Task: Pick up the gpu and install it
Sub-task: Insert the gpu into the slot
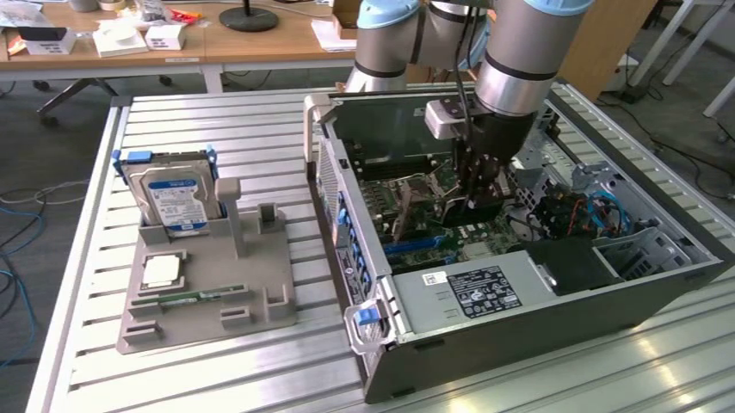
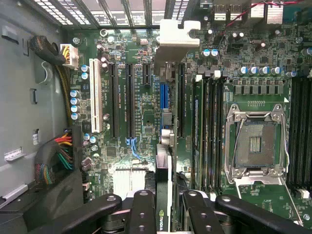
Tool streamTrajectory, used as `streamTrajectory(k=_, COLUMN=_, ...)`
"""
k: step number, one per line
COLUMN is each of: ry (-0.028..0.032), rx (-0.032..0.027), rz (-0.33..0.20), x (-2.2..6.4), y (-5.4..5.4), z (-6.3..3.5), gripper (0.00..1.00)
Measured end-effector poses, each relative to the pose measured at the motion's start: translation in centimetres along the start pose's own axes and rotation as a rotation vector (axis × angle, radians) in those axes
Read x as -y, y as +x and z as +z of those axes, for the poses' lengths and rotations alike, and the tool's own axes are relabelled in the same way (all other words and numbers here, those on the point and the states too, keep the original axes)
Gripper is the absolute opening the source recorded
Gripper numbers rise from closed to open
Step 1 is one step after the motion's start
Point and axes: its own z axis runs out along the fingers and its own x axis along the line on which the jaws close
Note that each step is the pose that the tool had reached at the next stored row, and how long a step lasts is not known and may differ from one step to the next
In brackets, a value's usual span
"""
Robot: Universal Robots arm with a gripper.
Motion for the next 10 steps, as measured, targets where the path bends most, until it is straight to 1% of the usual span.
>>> streamTrajectory(k=10, ry=0.0, rx=0.0, rz=0.0, x=0.0, y=0.0, z=0.0, gripper=0.26)
